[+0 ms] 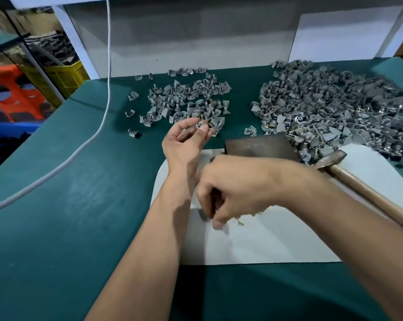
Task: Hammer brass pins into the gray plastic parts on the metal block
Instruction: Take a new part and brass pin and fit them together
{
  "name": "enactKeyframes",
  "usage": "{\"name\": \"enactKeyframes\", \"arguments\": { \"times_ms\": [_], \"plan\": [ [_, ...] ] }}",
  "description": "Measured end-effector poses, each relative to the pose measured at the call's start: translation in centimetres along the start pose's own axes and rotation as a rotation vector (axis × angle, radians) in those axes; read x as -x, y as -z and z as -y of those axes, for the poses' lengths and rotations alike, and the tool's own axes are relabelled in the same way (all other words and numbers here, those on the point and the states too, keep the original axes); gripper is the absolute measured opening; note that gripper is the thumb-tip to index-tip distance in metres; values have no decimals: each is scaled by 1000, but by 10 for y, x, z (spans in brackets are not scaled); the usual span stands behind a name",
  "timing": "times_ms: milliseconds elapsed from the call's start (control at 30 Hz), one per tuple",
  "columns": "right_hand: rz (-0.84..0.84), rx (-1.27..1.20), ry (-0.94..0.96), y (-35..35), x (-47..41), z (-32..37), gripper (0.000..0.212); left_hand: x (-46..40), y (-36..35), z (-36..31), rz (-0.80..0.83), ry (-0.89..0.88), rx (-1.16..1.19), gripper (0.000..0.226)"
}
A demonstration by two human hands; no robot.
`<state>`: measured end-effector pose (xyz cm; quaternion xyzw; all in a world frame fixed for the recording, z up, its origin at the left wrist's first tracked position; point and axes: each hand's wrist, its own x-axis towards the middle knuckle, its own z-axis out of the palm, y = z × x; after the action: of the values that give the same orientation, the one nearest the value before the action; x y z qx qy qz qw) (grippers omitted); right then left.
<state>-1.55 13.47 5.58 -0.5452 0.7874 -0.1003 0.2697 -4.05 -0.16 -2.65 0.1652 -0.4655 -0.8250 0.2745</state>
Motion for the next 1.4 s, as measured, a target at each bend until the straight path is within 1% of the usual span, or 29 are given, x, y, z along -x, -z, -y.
{"name": "enactKeyframes", "arguments": {
  "times_ms": [67,167,233,300,367,567,633,667,733,900,967,1100,1400],
  "plan": [
    [31,21,-16,-10,-1,0,8,-1,0,1,-8,9,10,16],
    [29,7,-33,-20,-1,-3,12,-2,0,0,-9,35,66,13],
    [5,10,-18,-23,1,-3,13,-2,1,0,-2,20,84,15],
    [-59,1,38,-24,6,-2,11,0,1,1,33,4,77,15],
    [-205,-121,72,-21,15,-7,9,5,-2,-1,119,-5,46,15],
    [-856,-508,-6,-18,56,-52,13,23,-16,-10,371,-20,47,23],
    [-1061,-627,-9,-21,63,-67,16,27,-19,-11,456,-38,8,25],
    [-1147,-648,-17,-23,64,-73,18,29,-21,-11,491,-48,-25,27],
    [-1246,-625,-56,-26,62,-82,21,34,-23,-8,550,-65,-94,31],
    [-1294,-440,-95,-30,59,-84,19,38,-24,-4,631,-97,-225,29],
    [-1329,-343,-101,-29,58,-79,18,38,-24,-3,651,-100,-236,29],
    [-1356,-243,-123,-30,57,-72,23,38,-24,-3,654,-89,-233,30],
    [-1361,-171,-147,-31,57,-69,24,37,-24,-2,631,-60,-244,30]
  ]
}}
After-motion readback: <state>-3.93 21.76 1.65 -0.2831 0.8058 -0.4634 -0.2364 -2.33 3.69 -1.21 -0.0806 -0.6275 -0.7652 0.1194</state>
